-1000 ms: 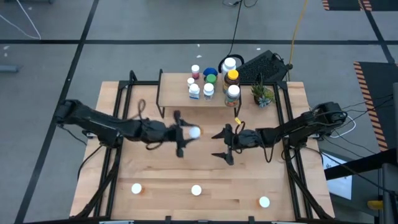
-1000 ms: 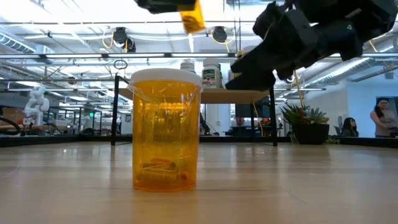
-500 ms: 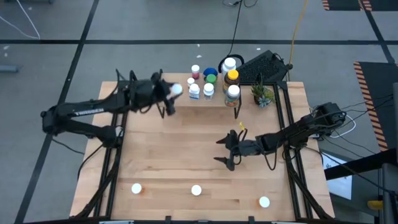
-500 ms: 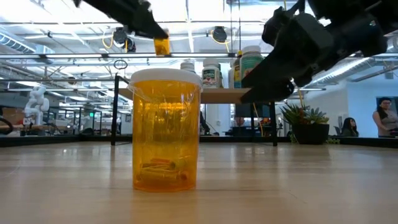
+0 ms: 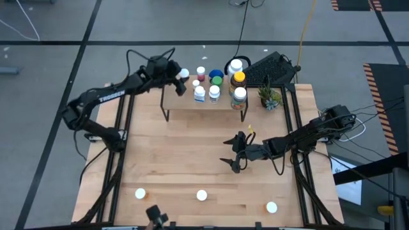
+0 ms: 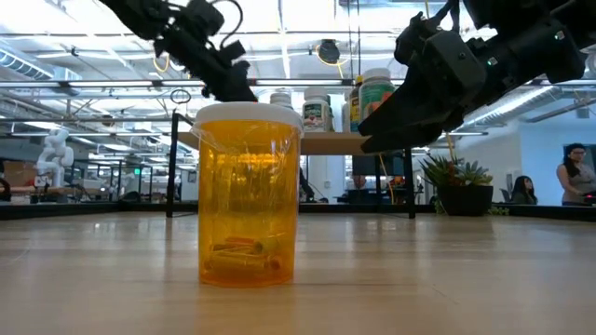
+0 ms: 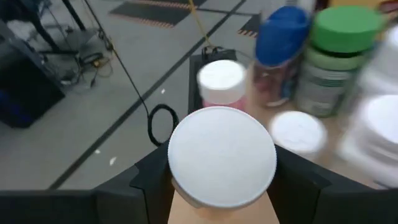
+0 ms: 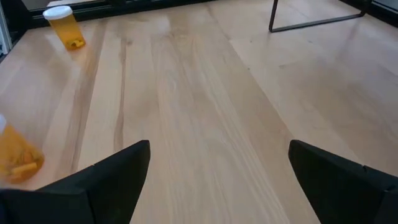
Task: Pick and place medicine bottles onto shelf by color
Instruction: Put the top left orange pill bottle on the shelf
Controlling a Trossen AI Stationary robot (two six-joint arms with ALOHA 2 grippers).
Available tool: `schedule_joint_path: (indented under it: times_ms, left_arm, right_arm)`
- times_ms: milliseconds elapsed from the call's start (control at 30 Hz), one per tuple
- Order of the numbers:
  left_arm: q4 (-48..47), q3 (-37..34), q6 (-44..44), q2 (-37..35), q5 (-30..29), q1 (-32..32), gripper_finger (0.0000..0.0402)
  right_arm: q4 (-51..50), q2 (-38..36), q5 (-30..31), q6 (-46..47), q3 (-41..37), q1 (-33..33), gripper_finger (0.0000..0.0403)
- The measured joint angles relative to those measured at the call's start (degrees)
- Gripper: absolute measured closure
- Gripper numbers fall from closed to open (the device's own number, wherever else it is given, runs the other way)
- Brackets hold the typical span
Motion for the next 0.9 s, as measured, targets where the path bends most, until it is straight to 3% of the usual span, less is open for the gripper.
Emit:
schedule_joint_path:
  times_ms: [233,900]
  left_arm:
    - [-3.7,3.5,-0.6,4.7,0.4,3.1,0.0186]
    - [-3.5,1.9,-6.6,5.0,2.7,4.1,0.017]
  right_arm:
    - [-1.8,0.0,0.0,-0.1,0.0,0.0,0.0023]
    - [-2.1,0.0,-0.2,0.7,0.0,0.0,0.0023]
